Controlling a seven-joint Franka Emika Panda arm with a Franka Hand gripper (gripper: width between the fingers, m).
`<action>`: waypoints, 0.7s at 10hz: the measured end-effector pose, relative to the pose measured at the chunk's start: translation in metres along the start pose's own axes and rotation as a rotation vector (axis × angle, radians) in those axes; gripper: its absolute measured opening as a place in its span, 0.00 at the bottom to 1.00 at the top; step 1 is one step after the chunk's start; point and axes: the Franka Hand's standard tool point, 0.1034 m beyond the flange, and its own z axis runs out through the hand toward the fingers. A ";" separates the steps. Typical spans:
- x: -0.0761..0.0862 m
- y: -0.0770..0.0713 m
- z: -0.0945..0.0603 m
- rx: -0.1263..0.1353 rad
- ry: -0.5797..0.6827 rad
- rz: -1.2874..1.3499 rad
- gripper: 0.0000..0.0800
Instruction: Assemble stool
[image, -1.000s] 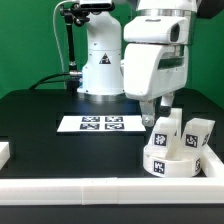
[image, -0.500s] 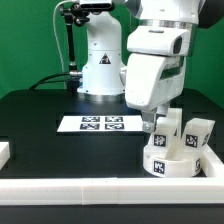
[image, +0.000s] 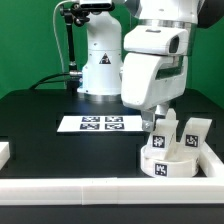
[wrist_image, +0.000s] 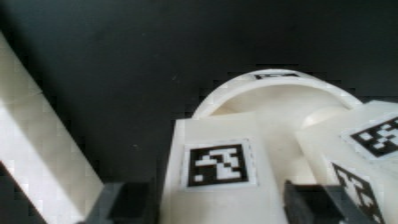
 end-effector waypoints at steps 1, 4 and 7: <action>-0.004 0.002 0.000 0.005 -0.003 0.079 0.42; -0.010 0.005 0.001 0.013 -0.011 0.349 0.43; -0.011 0.005 0.001 0.019 -0.007 0.587 0.43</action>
Offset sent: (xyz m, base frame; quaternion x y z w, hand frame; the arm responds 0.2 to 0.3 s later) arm -0.0086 -0.0021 -0.0054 0.0546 -0.0036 0.2101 0.9762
